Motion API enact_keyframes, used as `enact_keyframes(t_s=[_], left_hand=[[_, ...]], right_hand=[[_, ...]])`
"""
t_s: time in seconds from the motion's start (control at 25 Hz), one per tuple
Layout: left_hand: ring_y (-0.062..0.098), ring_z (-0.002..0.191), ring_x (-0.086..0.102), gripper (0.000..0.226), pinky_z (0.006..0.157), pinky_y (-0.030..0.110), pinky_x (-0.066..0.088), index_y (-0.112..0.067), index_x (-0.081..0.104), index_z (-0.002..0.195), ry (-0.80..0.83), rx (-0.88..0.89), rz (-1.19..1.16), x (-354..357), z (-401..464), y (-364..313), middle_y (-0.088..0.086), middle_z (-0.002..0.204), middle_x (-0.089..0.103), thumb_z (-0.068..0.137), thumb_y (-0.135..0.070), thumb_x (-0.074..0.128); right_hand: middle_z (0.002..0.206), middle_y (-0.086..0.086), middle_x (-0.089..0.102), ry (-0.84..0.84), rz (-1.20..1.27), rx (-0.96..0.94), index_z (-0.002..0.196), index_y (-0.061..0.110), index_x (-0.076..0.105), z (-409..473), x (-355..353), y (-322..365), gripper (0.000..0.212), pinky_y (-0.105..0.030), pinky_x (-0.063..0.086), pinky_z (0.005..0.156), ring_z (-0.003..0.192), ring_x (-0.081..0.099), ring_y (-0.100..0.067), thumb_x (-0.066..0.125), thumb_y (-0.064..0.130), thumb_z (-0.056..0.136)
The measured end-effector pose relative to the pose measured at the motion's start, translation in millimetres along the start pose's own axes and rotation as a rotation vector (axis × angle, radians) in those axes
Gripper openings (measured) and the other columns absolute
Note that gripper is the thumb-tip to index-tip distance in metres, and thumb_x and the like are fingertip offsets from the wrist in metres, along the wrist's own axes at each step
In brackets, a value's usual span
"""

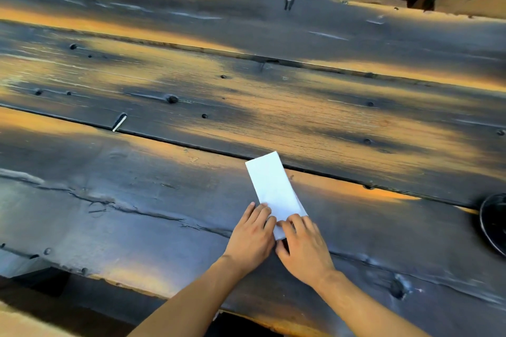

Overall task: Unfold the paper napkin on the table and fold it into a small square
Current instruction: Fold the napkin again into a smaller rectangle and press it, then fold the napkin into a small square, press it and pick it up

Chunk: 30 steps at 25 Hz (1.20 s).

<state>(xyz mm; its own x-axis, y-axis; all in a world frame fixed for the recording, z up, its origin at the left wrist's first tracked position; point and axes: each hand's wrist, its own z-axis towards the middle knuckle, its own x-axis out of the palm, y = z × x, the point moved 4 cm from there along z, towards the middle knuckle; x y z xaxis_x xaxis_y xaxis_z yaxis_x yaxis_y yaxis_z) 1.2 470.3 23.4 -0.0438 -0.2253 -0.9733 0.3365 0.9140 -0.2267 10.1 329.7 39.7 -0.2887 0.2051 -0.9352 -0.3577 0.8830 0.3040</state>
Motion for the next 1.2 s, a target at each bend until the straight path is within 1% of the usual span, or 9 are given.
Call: enact_keyframes(t_s=[0.12, 0.2, 0.32, 0.48, 0.68, 0.8, 0.96, 1.12, 1.2], left_hand=[[0.032, 0.131, 0.054, 0.028, 0.113, 0.047, 0.042, -0.014, 0.063, 0.114, 0.017, 0.046, 0.04, -1, -13, 8, 0.011, 0.125, 0.063, 0.088, -0.024, 0.059], [0.032, 0.117, 0.06, 0.022, 0.11, 0.048, 0.045, -0.013, 0.064, 0.111, -0.032, 0.172, 0.057, -3, -19, 2, 0.011, 0.115, 0.065, 0.091, -0.017, 0.058], [0.026, 0.089, 0.055, 0.015, 0.097, 0.04, 0.051, -0.009, 0.066, 0.103, -0.048, 0.349, 0.038, -5, -17, -17, 0.006, 0.092, 0.06, 0.097, -0.008, 0.053], [0.02, 0.076, 0.051, 0.018, 0.07, 0.029, 0.046, -0.011, 0.062, 0.098, -0.004, 0.253, 0.001, -10, 2, -21, 0.001, 0.083, 0.056, 0.081, -0.012, 0.067], [0.022, 0.067, 0.05, 0.016, 0.061, 0.033, 0.041, -0.011, 0.062, 0.08, 0.021, 0.178, 0.038, -5, 2, -24, 0.003, 0.072, 0.053, 0.07, -0.012, 0.074], [0.023, 0.065, 0.052, 0.007, 0.056, 0.033, 0.047, -0.012, 0.06, 0.076, -0.035, 0.118, -0.099, -12, 8, -16, 0.004, 0.071, 0.055, 0.072, -0.013, 0.066], [0.021, 0.075, 0.06, 0.013, 0.063, 0.032, 0.052, -0.012, 0.067, 0.089, -0.118, -0.016, -0.327, -29, 12, 0, 0.001, 0.085, 0.063, 0.079, -0.015, 0.059], [0.018, 0.116, 0.053, 0.053, 0.104, 0.031, 0.045, -0.015, 0.055, 0.129, 0.039, 0.051, -0.271, -27, 0, 7, 0.002, 0.123, 0.059, 0.083, -0.039, 0.065], [0.021, 0.122, 0.053, 0.041, 0.108, 0.038, 0.045, -0.016, 0.059, 0.121, 0.045, 0.054, -0.292, -21, 0, 13, 0.002, 0.123, 0.059, 0.086, -0.035, 0.067]], right_hand=[[0.108, 0.008, 0.061, 0.02, 0.0, -0.054, 0.109, 0.027, 0.07, -4, -4, -8, 0.033, -0.031, 0.051, 0.083, 0.101, 0.059, -0.017, 0.066, 0.033, 0.077], [0.111, 0.007, 0.061, 0.03, -0.024, -0.04, 0.107, 0.028, 0.071, -1, -9, -19, 0.036, -0.033, 0.051, 0.086, 0.108, 0.056, -0.018, 0.076, 0.034, 0.072], [0.112, 0.009, 0.059, 0.141, -0.025, -0.07, 0.115, 0.027, 0.068, 4, -8, -25, 0.04, -0.033, 0.047, 0.095, 0.113, 0.054, -0.018, 0.077, 0.038, 0.078], [0.113, 0.009, 0.058, 0.154, -0.032, -0.116, 0.114, 0.028, 0.064, 8, -11, -22, 0.033, -0.034, 0.045, 0.097, 0.113, 0.052, -0.019, 0.07, 0.039, 0.083], [0.108, 0.008, 0.059, 0.131, -0.09, -0.136, 0.112, 0.028, 0.065, 3, -8, -19, 0.037, -0.034, 0.05, 0.092, 0.105, 0.054, -0.018, 0.075, 0.042, 0.078], [0.105, 0.007, 0.06, 0.051, -0.056, -0.136, 0.103, 0.026, 0.067, 0, -12, -20, 0.045, -0.032, 0.054, 0.085, 0.103, 0.057, -0.017, 0.084, 0.044, 0.066], [0.096, 0.01, 0.065, -0.106, 0.021, -0.153, 0.093, 0.024, 0.069, 3, -24, -20, 0.034, -0.027, 0.051, 0.088, 0.096, 0.063, -0.014, 0.089, 0.026, 0.066], [0.095, 0.006, 0.072, -0.182, 0.112, -0.151, 0.09, 0.022, 0.072, 9, -31, -20, 0.033, -0.029, 0.056, 0.09, 0.092, 0.069, -0.015, 0.09, 0.014, 0.063], [0.102, 0.005, 0.073, -0.184, 0.131, -0.2, 0.095, 0.022, 0.071, 10, -29, -18, 0.028, -0.033, 0.055, 0.098, 0.101, 0.069, -0.016, 0.084, 0.015, 0.071]])
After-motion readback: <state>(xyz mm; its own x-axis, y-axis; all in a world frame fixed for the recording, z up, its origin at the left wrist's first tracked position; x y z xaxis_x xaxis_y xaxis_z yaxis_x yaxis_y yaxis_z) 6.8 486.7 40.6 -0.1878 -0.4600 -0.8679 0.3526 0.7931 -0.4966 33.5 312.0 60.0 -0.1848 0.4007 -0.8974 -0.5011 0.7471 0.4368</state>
